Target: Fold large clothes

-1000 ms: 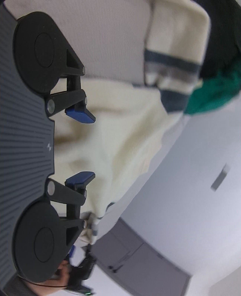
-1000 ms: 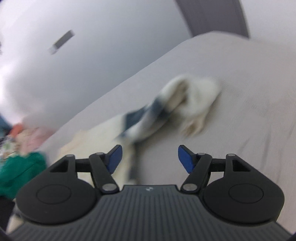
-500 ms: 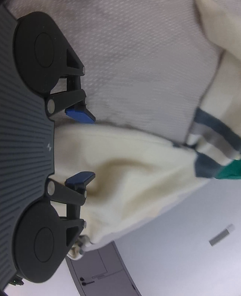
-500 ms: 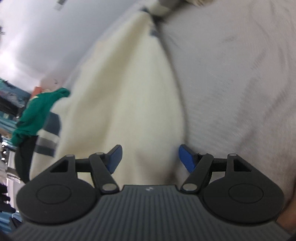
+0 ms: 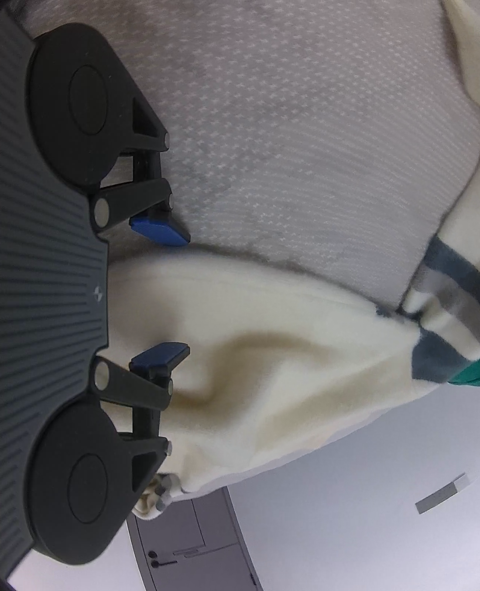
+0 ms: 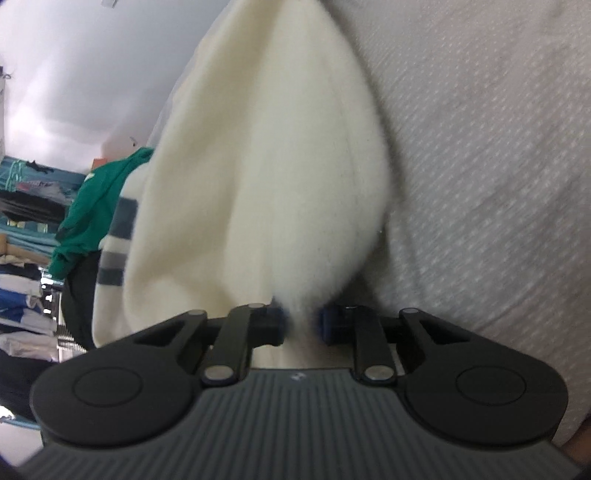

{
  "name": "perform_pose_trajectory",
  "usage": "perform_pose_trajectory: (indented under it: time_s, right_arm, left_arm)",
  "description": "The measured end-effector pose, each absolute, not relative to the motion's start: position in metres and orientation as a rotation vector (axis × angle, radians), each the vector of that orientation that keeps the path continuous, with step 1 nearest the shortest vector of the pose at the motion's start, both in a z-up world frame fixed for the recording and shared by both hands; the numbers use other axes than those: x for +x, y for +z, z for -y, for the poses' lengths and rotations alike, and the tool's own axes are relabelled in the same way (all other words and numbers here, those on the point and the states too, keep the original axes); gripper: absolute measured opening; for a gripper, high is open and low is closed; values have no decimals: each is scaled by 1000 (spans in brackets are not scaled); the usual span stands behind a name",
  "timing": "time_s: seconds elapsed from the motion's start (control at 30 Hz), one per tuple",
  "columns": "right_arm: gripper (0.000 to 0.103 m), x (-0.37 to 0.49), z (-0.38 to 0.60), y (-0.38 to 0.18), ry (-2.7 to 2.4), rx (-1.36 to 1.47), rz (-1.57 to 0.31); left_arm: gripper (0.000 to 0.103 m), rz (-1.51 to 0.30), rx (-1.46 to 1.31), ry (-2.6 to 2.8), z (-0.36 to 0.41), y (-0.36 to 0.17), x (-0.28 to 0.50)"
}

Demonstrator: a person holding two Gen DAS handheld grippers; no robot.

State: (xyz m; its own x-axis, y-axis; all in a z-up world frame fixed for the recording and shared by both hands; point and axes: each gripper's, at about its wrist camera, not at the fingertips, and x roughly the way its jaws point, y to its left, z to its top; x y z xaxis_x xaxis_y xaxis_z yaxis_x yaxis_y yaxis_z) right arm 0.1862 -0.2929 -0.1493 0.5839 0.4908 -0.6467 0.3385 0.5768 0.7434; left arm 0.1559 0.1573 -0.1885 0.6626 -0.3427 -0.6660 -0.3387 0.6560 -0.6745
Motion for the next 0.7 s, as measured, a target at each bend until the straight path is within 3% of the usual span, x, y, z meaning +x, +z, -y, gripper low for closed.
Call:
perform_pose_trajectory:
  time_s: [0.43, 0.63, 0.7]
  right_arm:
    - [15, 161, 344, -95, -83, 927, -689]
    - [15, 163, 356, -102, -117, 924, -704]
    - [15, 168, 354, -105, -119, 913, -723]
  left_arm:
    - [62, -918, -985, -91, -139, -194, 115]
    - [62, -967, -901, -49, -121, -203, 127]
    - [57, -966, -880, -42, -116, -203, 130]
